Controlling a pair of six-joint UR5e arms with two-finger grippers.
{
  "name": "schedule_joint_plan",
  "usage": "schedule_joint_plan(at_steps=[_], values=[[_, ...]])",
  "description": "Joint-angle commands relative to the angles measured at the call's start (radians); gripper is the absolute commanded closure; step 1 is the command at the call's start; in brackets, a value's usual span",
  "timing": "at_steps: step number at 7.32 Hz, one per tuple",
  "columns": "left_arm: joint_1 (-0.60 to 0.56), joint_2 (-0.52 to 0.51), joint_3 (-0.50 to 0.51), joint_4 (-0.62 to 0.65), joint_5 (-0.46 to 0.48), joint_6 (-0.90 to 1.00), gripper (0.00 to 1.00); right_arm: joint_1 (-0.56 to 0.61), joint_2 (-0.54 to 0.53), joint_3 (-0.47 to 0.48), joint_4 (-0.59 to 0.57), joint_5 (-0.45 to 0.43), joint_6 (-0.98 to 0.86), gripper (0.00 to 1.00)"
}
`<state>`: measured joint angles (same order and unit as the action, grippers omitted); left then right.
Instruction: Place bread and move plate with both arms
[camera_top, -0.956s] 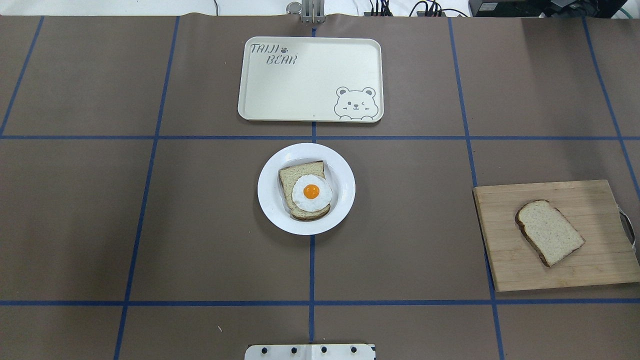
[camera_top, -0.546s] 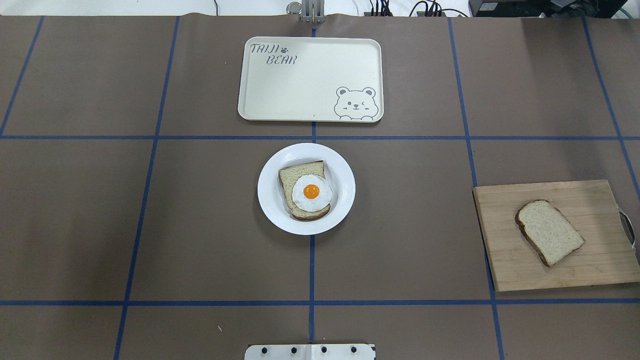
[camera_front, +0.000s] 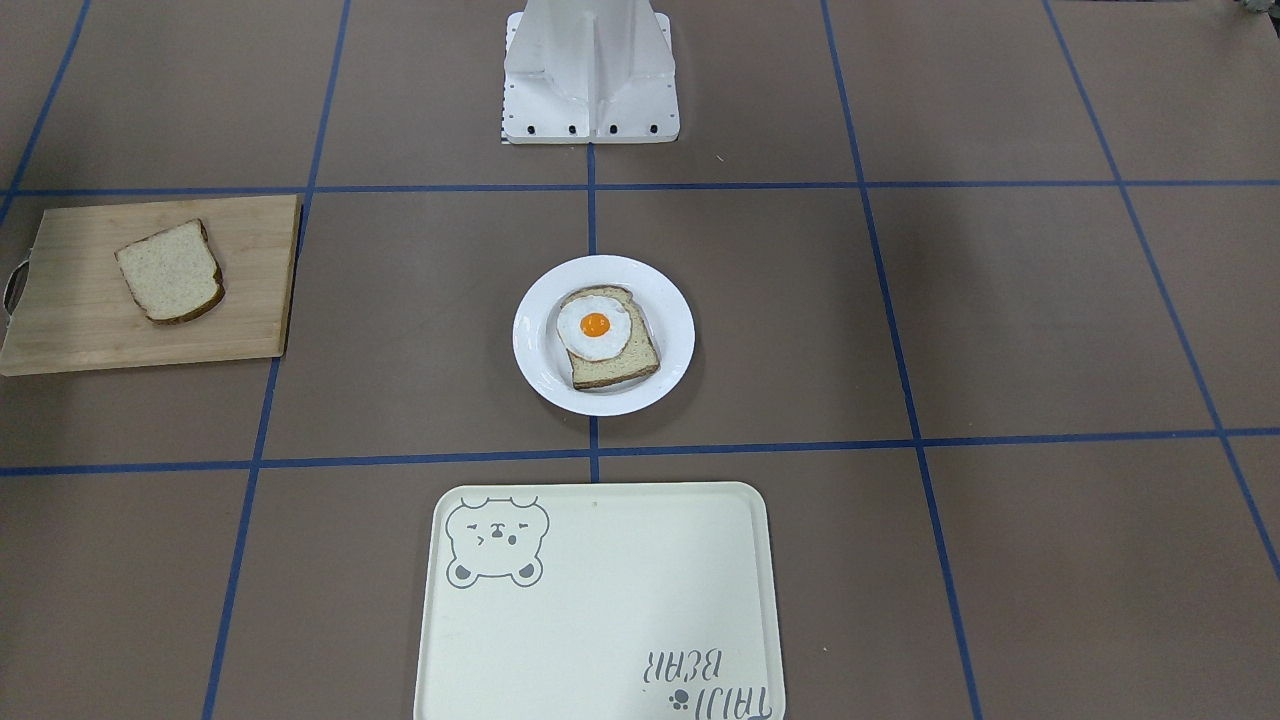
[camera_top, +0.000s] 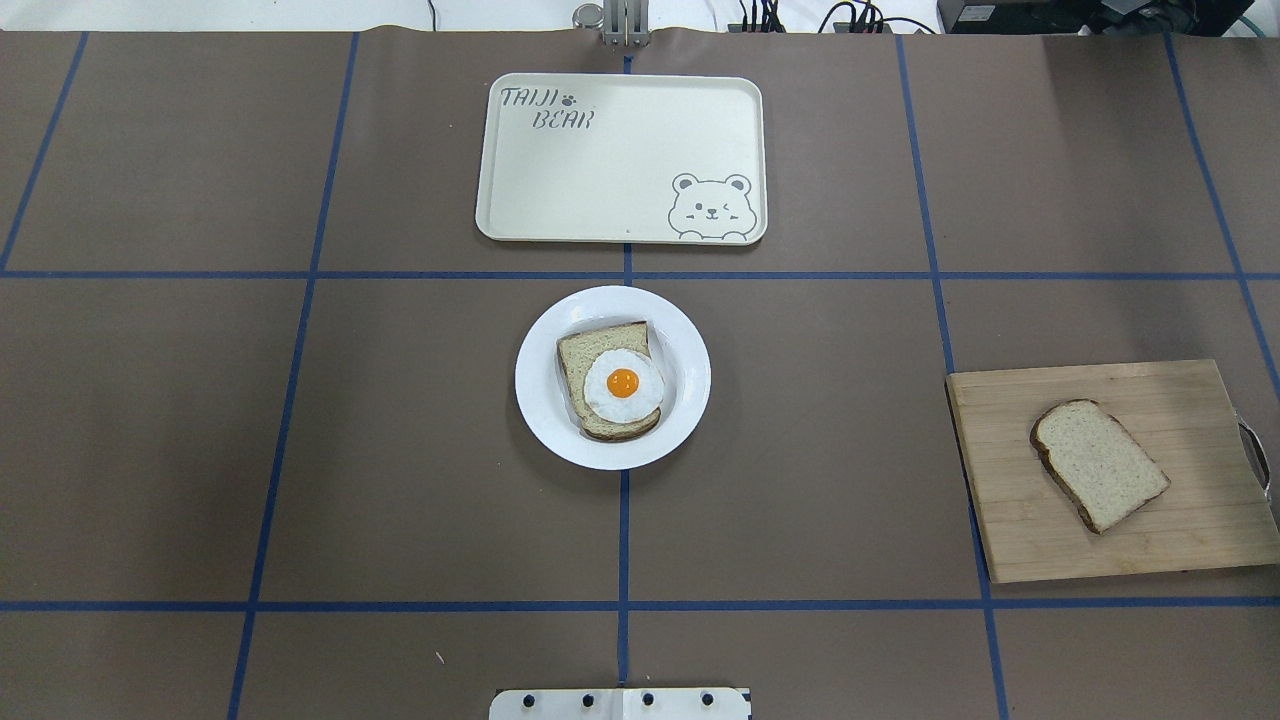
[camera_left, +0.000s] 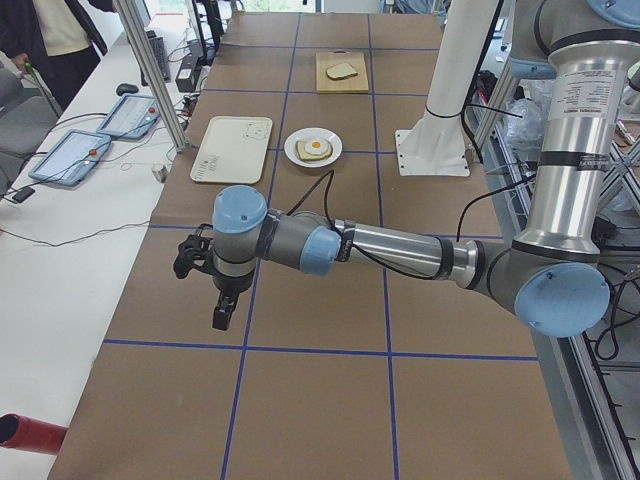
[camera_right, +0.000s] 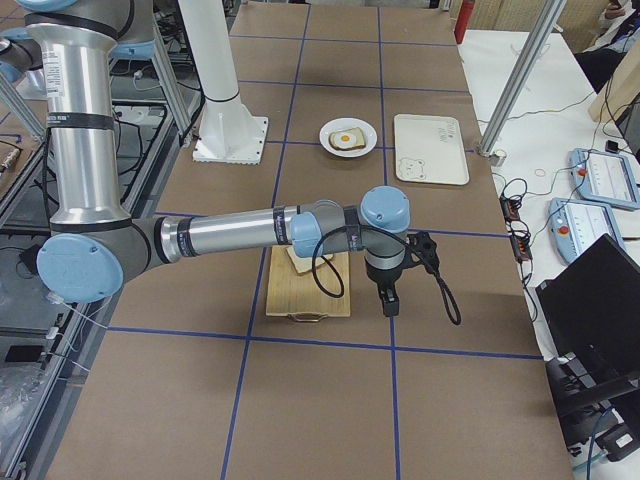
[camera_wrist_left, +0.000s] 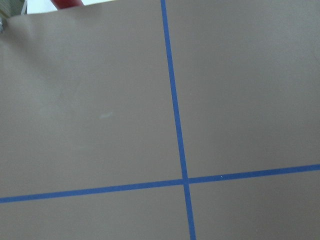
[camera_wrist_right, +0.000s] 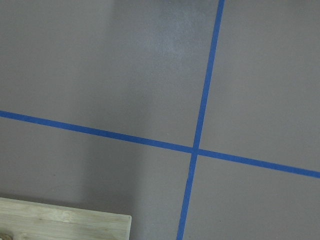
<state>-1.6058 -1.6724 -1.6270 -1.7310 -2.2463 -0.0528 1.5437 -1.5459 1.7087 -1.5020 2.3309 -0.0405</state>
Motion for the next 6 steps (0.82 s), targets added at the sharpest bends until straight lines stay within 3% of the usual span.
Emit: schedule_joint_plan(at_steps=[1, 3, 4, 5, 6], values=[[0.0, -0.003, 0.003, -0.031, 0.02, 0.001, 0.0, -0.01, 0.001, 0.021, 0.073, 0.06, 0.01, 0.0], [0.001, 0.008, 0.001, -0.111, 0.019, -0.004, 0.0, -0.208, -0.005, 0.035, 0.269, 0.108, 0.295, 0.0], [0.003, 0.02, 0.001, -0.122, 0.017, -0.001, 0.0, -0.296, -0.031, 0.032, 0.437, 0.094, 0.411, 0.0], [0.003, 0.025, 0.001, -0.125, 0.017, -0.001, 0.0, -0.356, -0.09, 0.029, 0.556, 0.07, 0.436, 0.0], [0.003, 0.042, 0.001, -0.155, 0.017, -0.002, 0.0, -0.376, -0.117, 0.031, 0.574, 0.082, 0.439, 0.0]])
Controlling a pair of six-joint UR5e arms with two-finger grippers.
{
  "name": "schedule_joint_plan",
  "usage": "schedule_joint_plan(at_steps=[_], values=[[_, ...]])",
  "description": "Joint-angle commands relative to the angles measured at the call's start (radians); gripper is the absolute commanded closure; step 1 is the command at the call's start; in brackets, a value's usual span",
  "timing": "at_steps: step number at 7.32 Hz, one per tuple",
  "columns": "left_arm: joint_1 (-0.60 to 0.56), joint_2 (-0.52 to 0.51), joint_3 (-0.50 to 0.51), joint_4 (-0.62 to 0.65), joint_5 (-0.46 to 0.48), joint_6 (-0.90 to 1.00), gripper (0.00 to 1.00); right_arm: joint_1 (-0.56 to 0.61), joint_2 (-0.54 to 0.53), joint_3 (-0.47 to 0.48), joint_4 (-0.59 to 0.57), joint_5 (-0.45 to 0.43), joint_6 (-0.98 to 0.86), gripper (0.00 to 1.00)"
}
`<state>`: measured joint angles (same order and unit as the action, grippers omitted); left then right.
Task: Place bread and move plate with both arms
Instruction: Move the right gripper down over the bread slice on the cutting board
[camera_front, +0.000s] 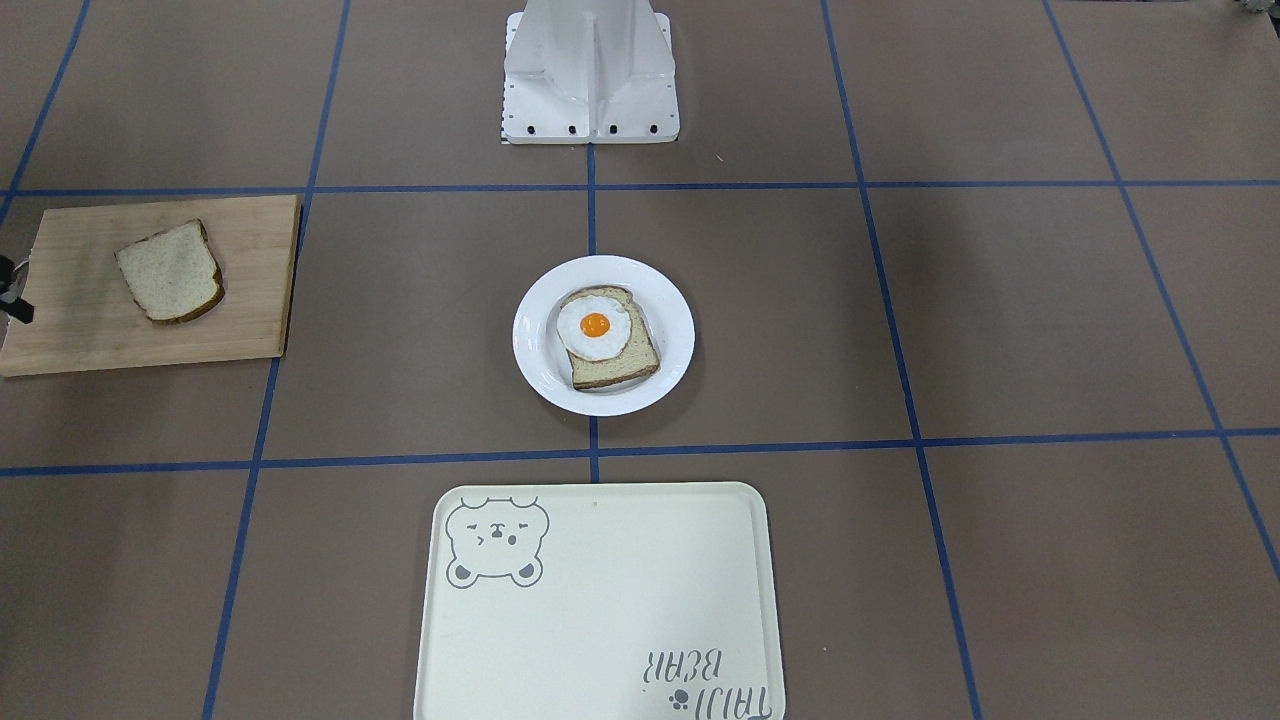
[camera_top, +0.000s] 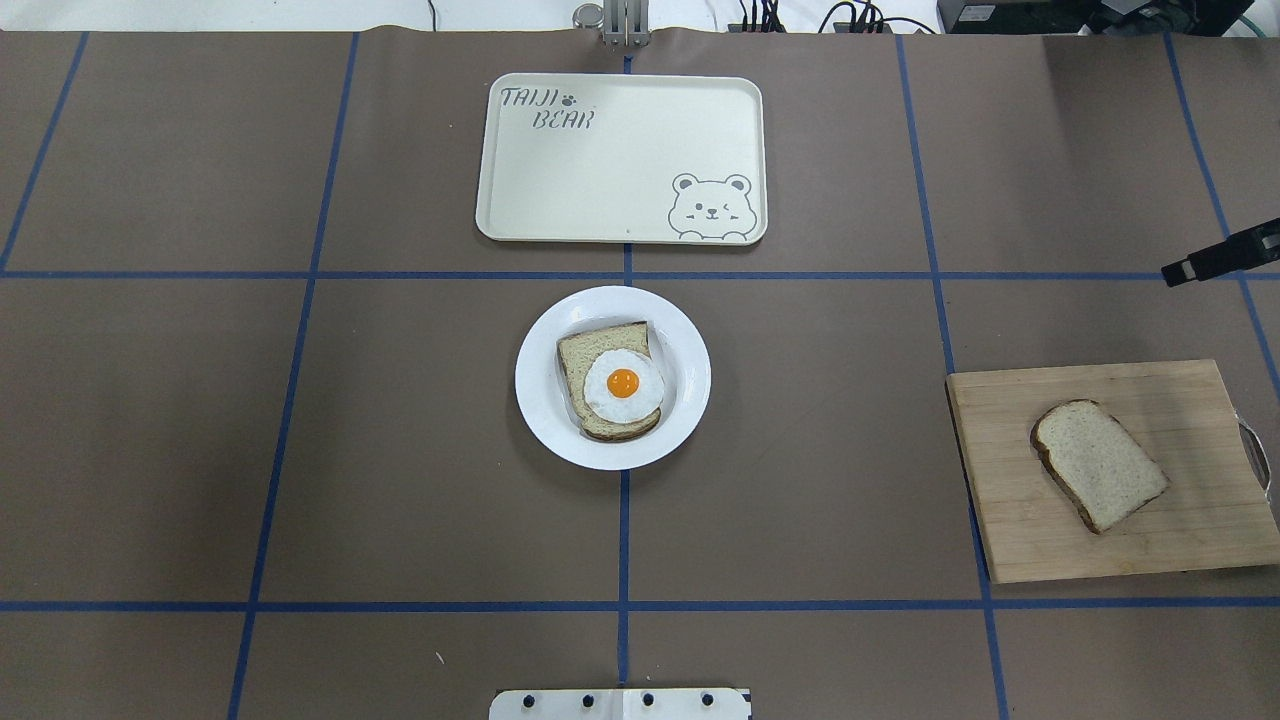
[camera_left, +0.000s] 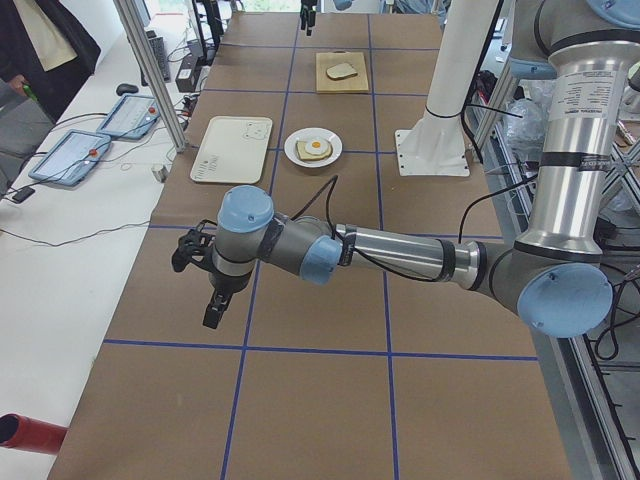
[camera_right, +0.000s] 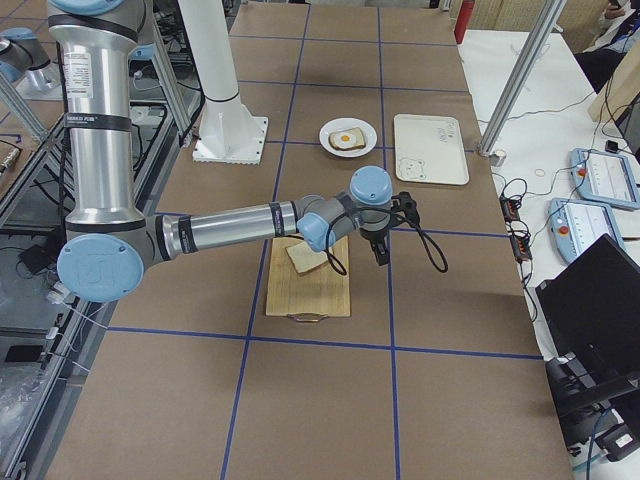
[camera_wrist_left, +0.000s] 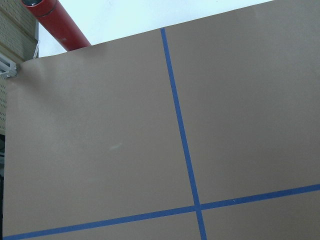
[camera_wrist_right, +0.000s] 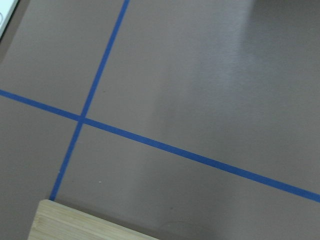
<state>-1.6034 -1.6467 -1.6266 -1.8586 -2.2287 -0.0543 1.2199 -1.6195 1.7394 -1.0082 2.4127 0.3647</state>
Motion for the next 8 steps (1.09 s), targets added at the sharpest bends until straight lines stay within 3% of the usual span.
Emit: schedule_joint_plan(at_steps=[1, 2, 4, 8], values=[[0.0, 0.036, -0.001, -0.045, 0.0, -0.001, 0.0, -0.098, -0.068, -0.003, 0.08, -0.004, 0.022, 0.04], [0.0, 0.048, 0.001, -0.078, 0.001, -0.001, 0.0, -0.141, -0.095, -0.003, 0.082, -0.012, 0.01, 0.14], [0.0, 0.059, 0.002, -0.097, 0.001, -0.001, 0.0, -0.143, -0.195, -0.017, 0.201, 0.047, -0.035, 0.27], [0.0, 0.094, 0.004, -0.149, 0.001, -0.001, 0.0, -0.216, -0.163, -0.063, 0.206, 0.039, -0.026, 0.4]])
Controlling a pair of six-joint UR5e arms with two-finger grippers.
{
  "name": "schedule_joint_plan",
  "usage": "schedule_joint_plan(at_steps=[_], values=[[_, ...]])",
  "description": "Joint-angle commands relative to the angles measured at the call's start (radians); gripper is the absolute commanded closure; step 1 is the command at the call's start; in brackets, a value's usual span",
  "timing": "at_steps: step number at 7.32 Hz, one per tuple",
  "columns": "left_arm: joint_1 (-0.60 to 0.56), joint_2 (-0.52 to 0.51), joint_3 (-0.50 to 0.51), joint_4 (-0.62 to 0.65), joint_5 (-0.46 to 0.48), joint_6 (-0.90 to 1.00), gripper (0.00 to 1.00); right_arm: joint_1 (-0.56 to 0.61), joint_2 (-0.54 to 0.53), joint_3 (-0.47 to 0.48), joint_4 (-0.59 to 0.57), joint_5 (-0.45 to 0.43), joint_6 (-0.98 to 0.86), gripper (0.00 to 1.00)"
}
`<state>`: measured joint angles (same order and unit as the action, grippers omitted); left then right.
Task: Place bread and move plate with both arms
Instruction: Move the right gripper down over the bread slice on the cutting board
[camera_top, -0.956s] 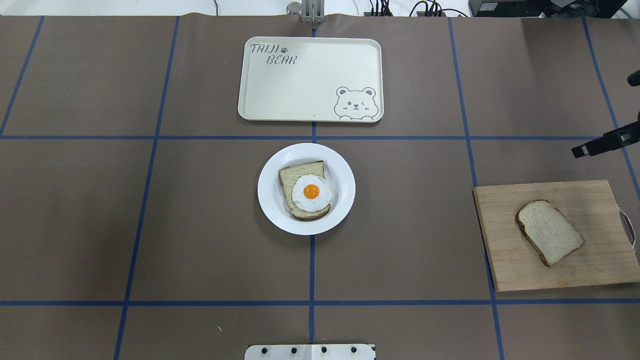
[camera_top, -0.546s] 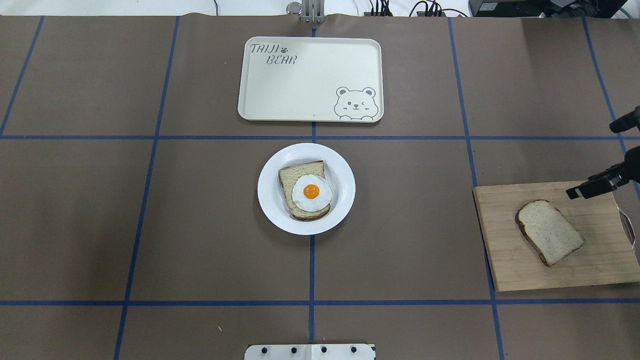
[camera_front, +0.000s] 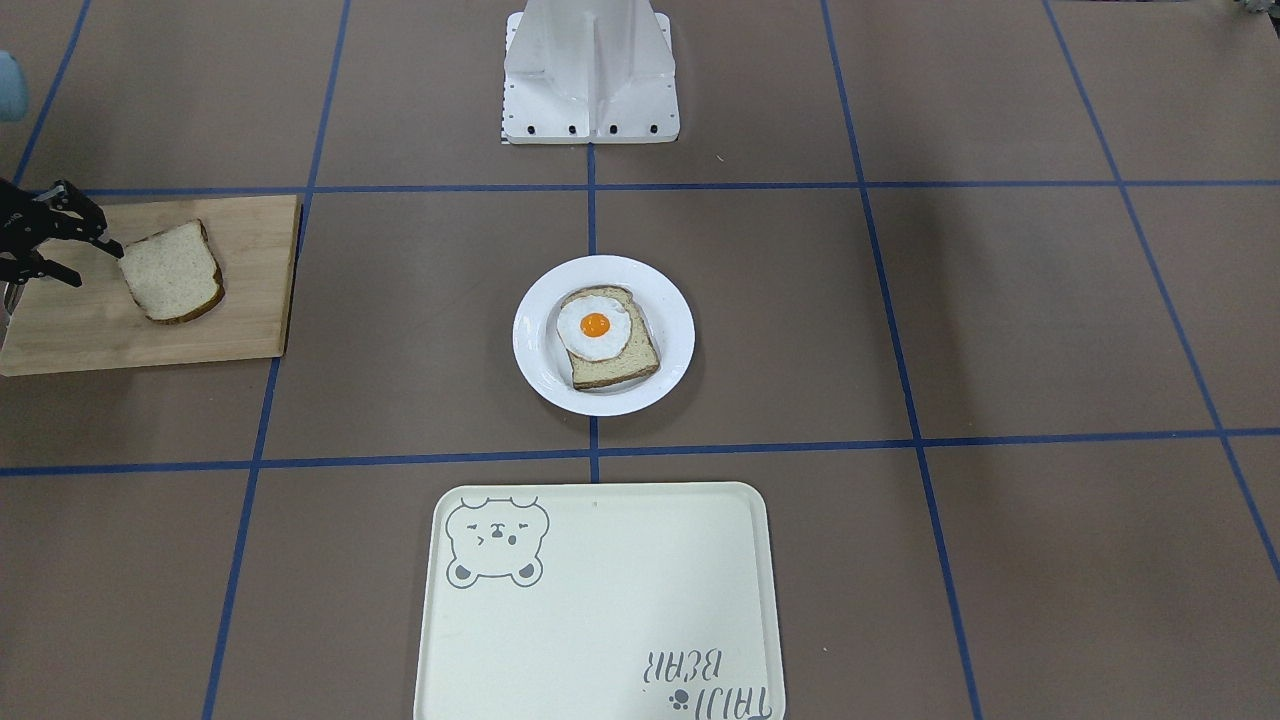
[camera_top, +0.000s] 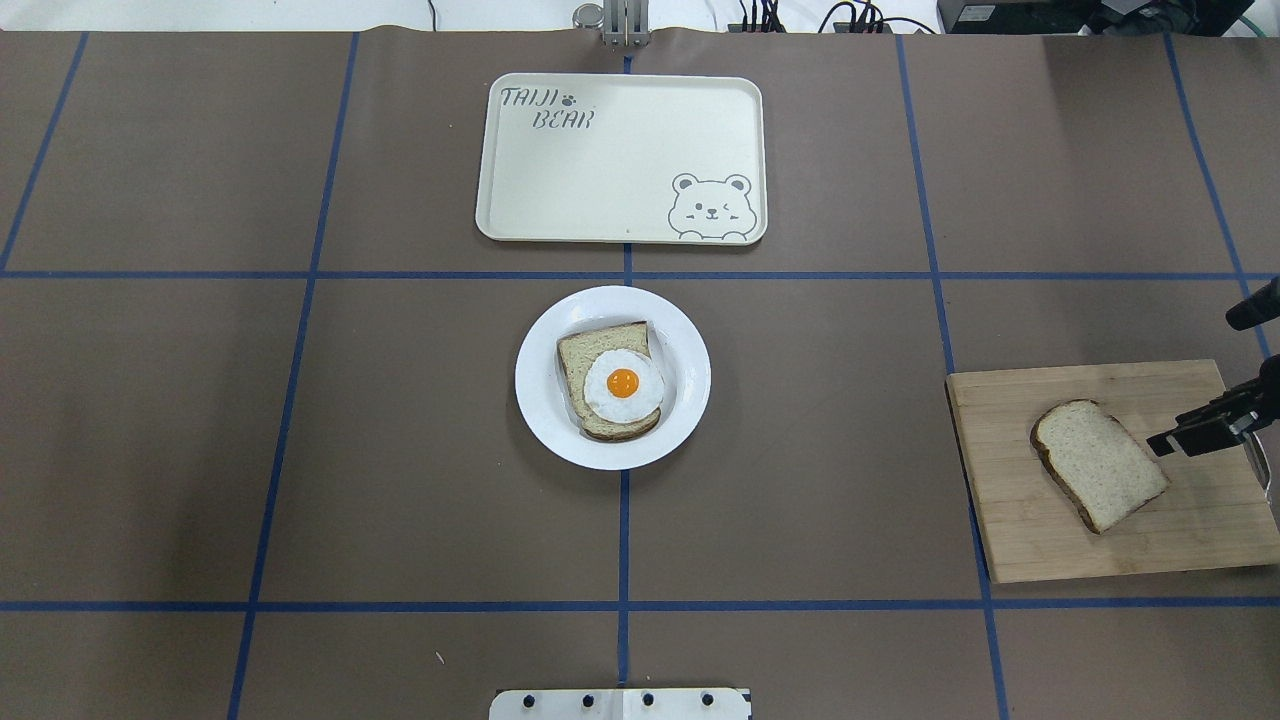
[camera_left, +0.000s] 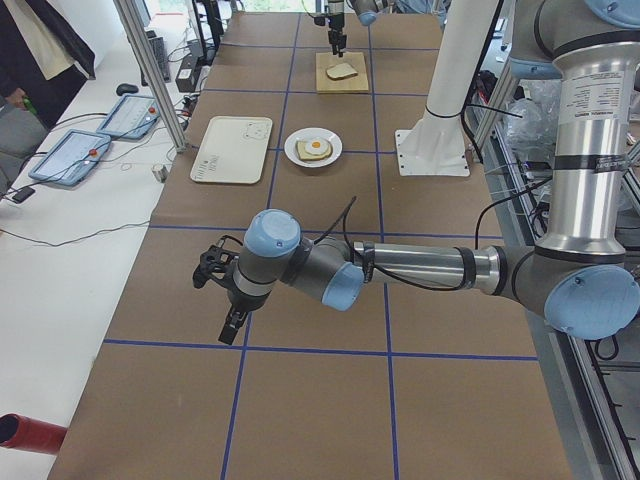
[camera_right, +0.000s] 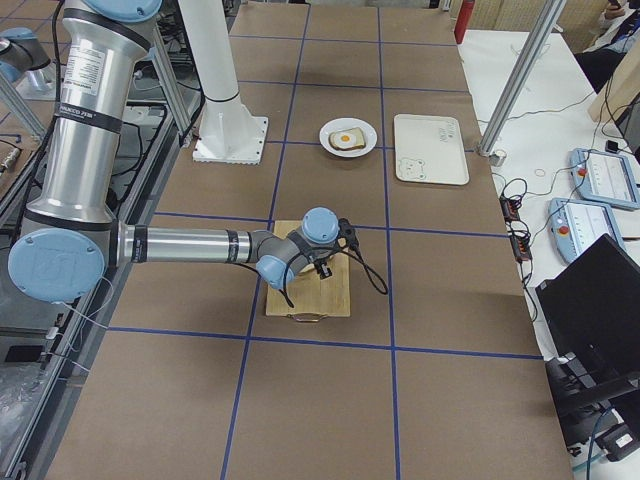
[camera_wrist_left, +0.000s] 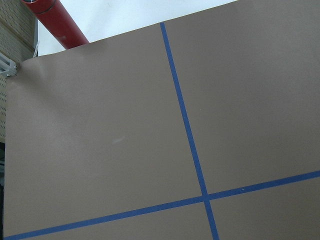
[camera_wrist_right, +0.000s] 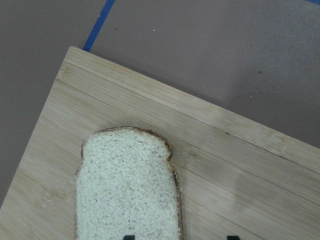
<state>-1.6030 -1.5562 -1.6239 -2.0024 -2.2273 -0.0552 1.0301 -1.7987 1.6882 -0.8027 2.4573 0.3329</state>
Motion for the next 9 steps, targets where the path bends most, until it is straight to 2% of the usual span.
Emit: schedule_joint_plan(at_steps=[1, 2, 4, 5, 9], values=[[0.0, 0.004, 0.001, -0.007, 0.0, 0.002, 0.0, -0.045, 0.05, -0.045, 0.002, -0.024, 0.012, 0.41], [0.0, 0.005, 0.001, -0.009, 0.0, 0.002, 0.0, -0.054, 0.077, -0.082, 0.002, -0.03, 0.012, 0.46], [0.0, 0.004, 0.001, -0.009, 0.002, 0.002, 0.0, -0.05, 0.07, -0.081, 0.004, -0.029, 0.011, 0.58], [0.0, 0.004, 0.001, -0.009, 0.002, 0.002, 0.0, -0.05, 0.07, -0.073, 0.004, -0.026, 0.012, 0.61], [0.0, 0.004, 0.007, -0.009, 0.002, 0.0, 0.0, -0.045, 0.055, -0.051, 0.004, -0.026, 0.012, 0.6]])
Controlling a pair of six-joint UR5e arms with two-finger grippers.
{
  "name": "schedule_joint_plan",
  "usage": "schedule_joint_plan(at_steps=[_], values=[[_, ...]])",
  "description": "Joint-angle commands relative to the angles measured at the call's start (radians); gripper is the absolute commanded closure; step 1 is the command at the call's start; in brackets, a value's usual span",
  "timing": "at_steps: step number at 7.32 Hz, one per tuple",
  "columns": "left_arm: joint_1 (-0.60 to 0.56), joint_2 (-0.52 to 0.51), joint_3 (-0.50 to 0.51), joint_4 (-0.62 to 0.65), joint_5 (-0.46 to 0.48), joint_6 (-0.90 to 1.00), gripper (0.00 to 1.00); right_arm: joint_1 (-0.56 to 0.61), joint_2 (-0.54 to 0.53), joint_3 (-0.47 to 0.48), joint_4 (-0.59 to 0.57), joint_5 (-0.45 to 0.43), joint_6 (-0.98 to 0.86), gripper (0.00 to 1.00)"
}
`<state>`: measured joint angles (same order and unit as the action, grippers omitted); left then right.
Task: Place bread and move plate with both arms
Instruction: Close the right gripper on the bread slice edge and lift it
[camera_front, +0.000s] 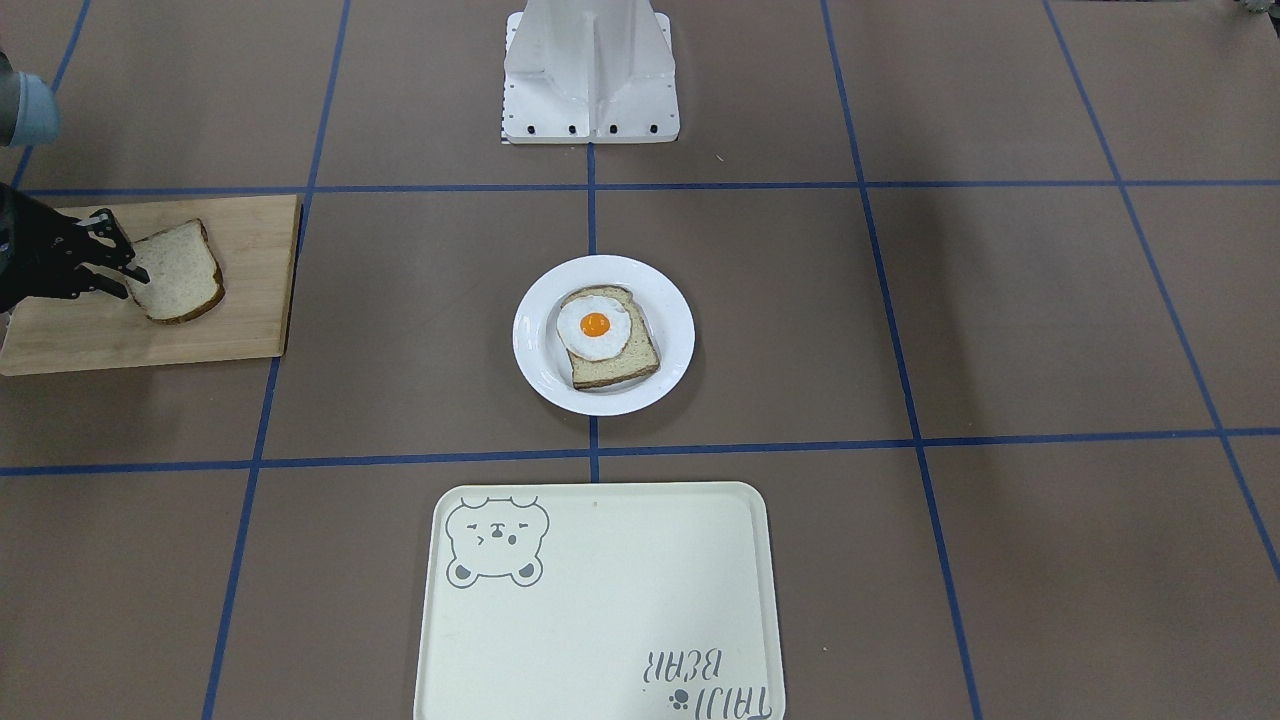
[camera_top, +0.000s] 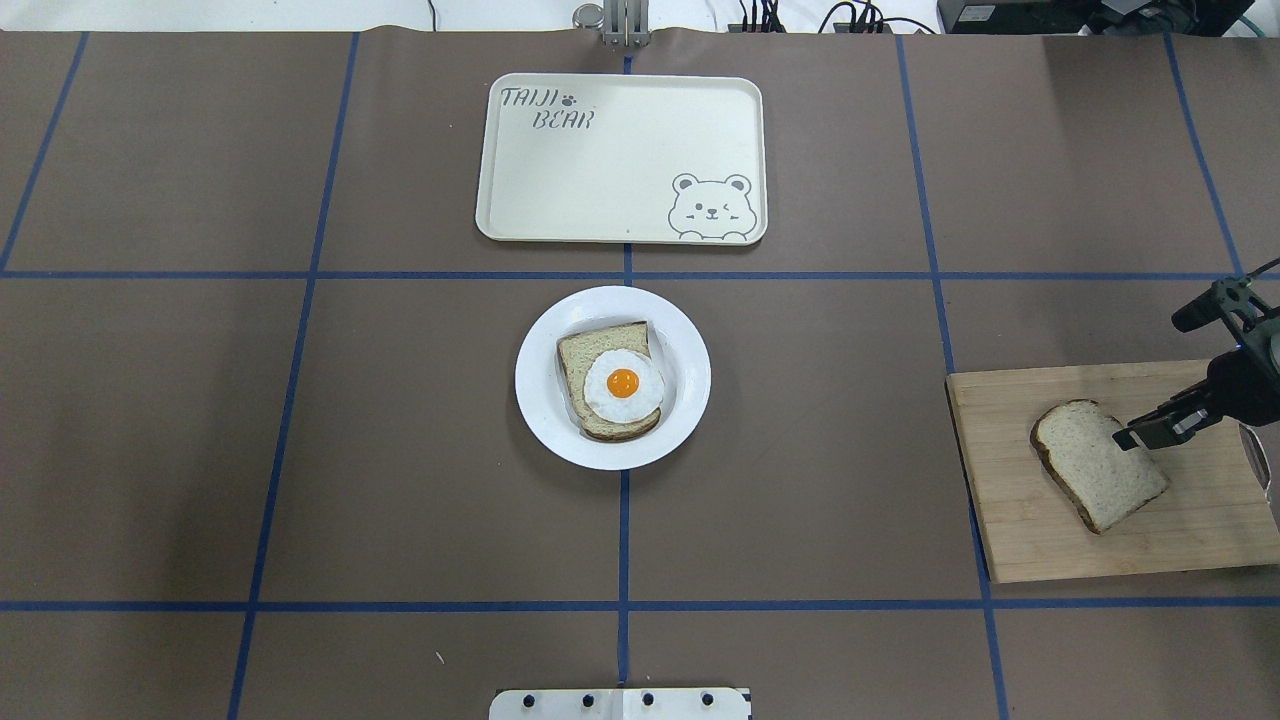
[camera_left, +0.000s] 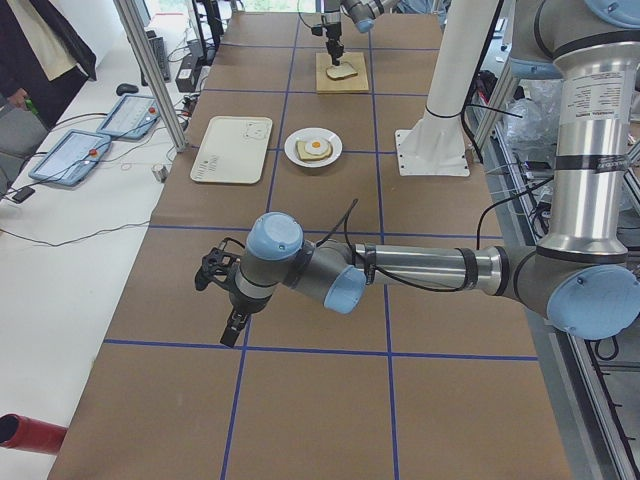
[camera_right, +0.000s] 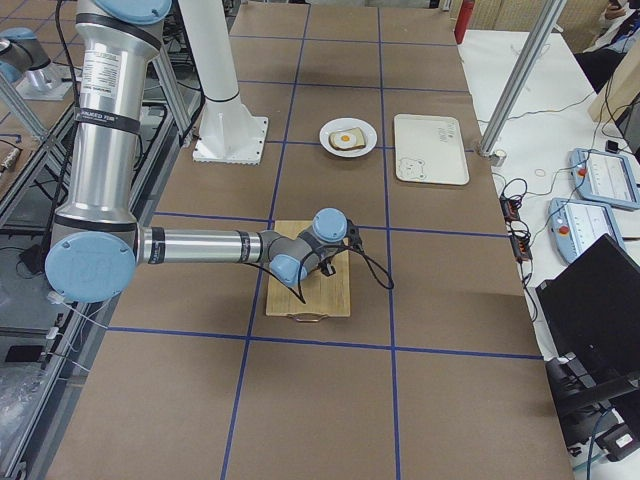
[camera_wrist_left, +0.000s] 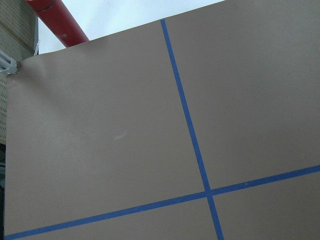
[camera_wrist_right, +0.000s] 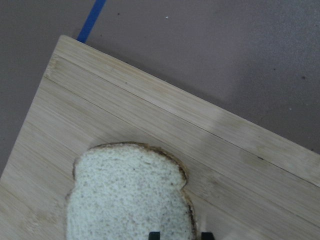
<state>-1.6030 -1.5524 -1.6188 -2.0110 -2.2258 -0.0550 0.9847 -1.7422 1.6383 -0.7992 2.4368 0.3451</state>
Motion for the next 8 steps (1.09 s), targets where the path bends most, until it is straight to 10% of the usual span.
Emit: schedule_joint_plan(at_steps=[1, 8], values=[[0.0, -0.002, 0.013, -0.014, 0.0, 0.0, 0.0, -0.001, 0.0, -0.008, -0.002, -0.008, -0.001, 0.6], [0.0, -0.002, 0.016, -0.02, 0.0, 0.0, 0.0, -0.008, -0.002, -0.005, -0.002, -0.015, -0.001, 0.61]])
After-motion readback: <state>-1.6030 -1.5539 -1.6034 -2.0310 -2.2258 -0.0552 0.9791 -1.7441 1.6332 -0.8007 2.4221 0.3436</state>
